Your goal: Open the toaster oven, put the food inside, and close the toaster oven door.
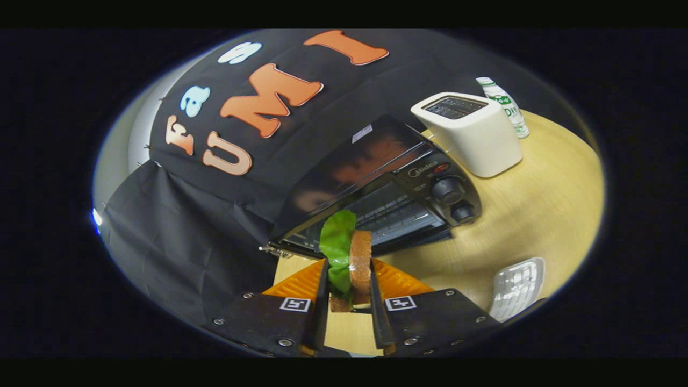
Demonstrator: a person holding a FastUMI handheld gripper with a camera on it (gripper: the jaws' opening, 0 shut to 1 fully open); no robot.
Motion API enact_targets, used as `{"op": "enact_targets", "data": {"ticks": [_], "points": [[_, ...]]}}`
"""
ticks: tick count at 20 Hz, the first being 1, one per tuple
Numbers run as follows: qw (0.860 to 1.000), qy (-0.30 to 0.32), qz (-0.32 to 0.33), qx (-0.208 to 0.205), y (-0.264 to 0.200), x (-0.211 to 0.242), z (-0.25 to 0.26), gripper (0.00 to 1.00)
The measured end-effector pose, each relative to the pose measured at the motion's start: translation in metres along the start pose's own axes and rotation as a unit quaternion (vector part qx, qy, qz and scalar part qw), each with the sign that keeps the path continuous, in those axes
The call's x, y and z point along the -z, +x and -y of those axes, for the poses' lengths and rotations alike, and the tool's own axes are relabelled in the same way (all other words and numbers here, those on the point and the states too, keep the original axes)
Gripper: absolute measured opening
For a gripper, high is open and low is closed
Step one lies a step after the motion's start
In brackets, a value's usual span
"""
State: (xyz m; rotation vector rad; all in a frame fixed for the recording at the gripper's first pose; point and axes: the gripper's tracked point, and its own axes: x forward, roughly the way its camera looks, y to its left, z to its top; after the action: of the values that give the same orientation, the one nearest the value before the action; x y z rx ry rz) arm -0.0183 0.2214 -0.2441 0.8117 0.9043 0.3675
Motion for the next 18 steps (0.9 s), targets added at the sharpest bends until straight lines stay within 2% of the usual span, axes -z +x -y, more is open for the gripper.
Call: {"op": "enact_targets", "data": {"ticks": [3, 9, 13, 16, 18], "points": [[0.999, 0.035, 0.013, -0.024, 0.023, -0.001, -0.014, 0.36], [0.996, 0.086, 0.022, -0.023, 0.060, 0.008, -0.008, 0.36], [0.992, 0.106, 0.058, -0.033, 0.080, -0.010, -0.005, 0.36], [0.990, 0.120, 0.073, -0.025, 0.095, -0.016, 0.004, 0.36], [0.989, 0.106, 0.103, -0.004, 0.102, -0.025, 0.012, 0.36]]}}
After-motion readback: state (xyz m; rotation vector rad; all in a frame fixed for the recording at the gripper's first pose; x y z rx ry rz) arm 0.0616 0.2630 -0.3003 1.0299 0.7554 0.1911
